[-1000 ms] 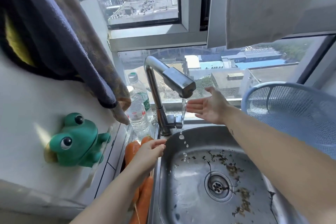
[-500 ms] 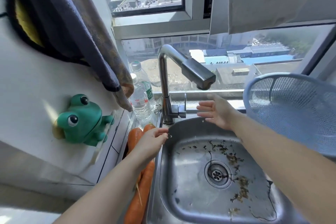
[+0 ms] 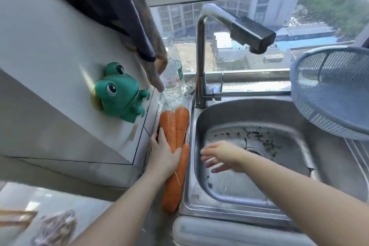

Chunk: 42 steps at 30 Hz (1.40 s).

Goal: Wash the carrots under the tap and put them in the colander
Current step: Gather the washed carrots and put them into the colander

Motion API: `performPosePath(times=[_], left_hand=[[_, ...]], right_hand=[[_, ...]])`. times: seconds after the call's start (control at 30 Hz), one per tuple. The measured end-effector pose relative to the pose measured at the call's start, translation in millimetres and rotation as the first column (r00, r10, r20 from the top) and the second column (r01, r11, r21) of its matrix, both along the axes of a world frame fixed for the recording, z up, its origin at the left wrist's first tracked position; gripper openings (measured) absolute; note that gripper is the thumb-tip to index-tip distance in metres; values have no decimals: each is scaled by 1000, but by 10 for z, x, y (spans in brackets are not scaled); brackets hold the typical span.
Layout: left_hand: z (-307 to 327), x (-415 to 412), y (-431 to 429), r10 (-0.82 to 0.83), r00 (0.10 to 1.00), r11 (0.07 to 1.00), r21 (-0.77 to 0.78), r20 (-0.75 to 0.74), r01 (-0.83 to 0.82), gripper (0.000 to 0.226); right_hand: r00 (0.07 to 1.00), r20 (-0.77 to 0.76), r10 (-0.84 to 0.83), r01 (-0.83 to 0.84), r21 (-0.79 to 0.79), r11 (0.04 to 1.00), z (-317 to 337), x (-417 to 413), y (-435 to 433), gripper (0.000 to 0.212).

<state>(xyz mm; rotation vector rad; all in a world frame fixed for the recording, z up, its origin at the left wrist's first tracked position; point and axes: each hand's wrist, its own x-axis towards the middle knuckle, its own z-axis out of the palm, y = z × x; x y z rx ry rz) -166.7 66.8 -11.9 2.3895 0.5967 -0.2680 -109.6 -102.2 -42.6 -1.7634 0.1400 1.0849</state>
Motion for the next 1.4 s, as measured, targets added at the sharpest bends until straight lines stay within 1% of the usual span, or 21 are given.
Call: performPosePath(times=[0.1,0.23,0.3,0.4,0.57,0.67,0.73,0.8,0.83,0.9,0.97,1.0,1.07,1.1,1.13,1.2,1.23,1.27,1.33,1.37,1.4], left_hand=[[-75,-7,2,29,999,1000,13,-18,-29,86],[-114,16,-3,38,999,998,40,7,-38,82],[-134,9,1,27,999,998,57,33,-29,82],[-132,11,6,16,994,998,56,112,-22,81],[-51,-2,7,97,972,994,-70,213,-84,75],[-21,-5,43,134,962,990,-83,238,-117,72],[29,-7,70,139,957,987,-108,253,-115,71],[133,-20,78,164,960,977,-175,228,-125,66],[200,-32,70,177,962,967,-218,209,-131,63],[309,-43,52,183,964,945,-305,195,-118,57],[421,-14,-1,185,965,910,-403,184,-97,58],[468,13,-46,195,969,878,-468,153,-102,62],[528,76,-168,185,980,798,-594,74,-106,65],[552,100,-253,163,986,758,-644,39,-100,66],[552,123,-332,145,989,721,-687,16,-94,66],[550,155,-516,59,998,655,-754,3,-37,66],[549,177,-617,4,1000,639,-769,17,11,65],[566,201,-726,-39,998,627,-777,41,56,66],[640,274,-956,-105,988,576,-803,110,151,71],[696,324,-1083,-138,980,544,-816,146,199,71],[757,376,-1202,-163,970,506,-829,178,237,67]], right_hand=[[999,29,-29,29,-11,1000,-7,-36,333,34],[993,78,-85,90,-54,995,-41,-43,553,38],[991,78,-113,117,-55,992,-51,-51,583,36],[990,91,-110,117,-67,991,-29,-52,578,27],[985,56,-164,163,10,987,33,-100,532,28],[981,45,-188,181,122,976,60,-146,470,23],[976,70,-207,193,165,967,136,-143,394,20],[965,109,-238,210,217,953,276,-109,290,8],[955,126,-270,232,251,940,371,-82,229,6],[920,171,-354,291,308,906,553,-6,79,8],[865,267,-424,335,321,886,724,67,-101,11],[830,354,-430,339,291,895,789,95,-202,12],[759,534,-373,333,174,927,877,119,-402,10],[740,571,-355,340,138,930,908,114,-500,8],[732,574,-366,361,129,924,907,119,-607,7],[712,547,-440,422,167,891,909,125,-809,9],[699,500,-511,470,218,855,933,129,-897,12],[677,421,-603,534,282,797,960,139,-978,16],[602,213,-769,669,391,632,1042,164,-1103,20],[553,140,-822,720,417,555,1091,179,-1162,21],[520,104,-848,749,423,511,1120,212,-1231,23]])
